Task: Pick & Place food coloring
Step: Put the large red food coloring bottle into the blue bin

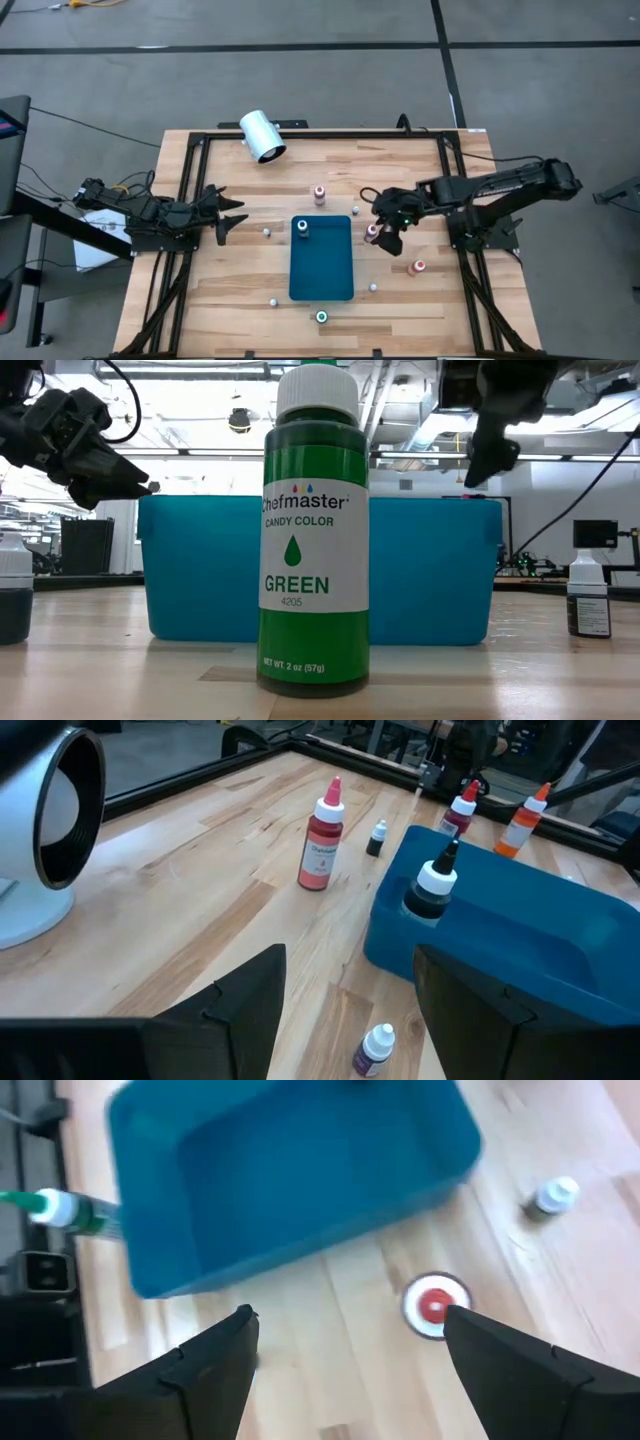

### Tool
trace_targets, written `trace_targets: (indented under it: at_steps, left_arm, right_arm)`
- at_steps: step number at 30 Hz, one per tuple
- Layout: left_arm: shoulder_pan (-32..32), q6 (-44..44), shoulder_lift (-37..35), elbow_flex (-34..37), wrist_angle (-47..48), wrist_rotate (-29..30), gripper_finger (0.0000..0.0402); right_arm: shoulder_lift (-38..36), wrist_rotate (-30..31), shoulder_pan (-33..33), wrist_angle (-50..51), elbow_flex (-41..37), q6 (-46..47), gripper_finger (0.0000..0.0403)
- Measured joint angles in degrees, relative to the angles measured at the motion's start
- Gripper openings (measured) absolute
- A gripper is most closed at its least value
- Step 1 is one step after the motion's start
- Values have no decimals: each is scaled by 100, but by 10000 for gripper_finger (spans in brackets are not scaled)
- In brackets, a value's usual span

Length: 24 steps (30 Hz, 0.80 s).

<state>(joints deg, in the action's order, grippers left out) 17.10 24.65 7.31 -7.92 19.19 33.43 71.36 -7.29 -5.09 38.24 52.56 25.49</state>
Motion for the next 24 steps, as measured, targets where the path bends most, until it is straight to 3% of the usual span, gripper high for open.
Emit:
trace_targets:
  at_steps: [12, 24]
  left_arm:
    - [0, 10, 0, 0, 42, -2, 209]
    - [0, 121, -1, 0, 86, -7, 209]
  right_arm:
    - [96, 28, 562, 227, -33, -209, 306]
    - [369, 15, 550, 248, -44, -218, 306]
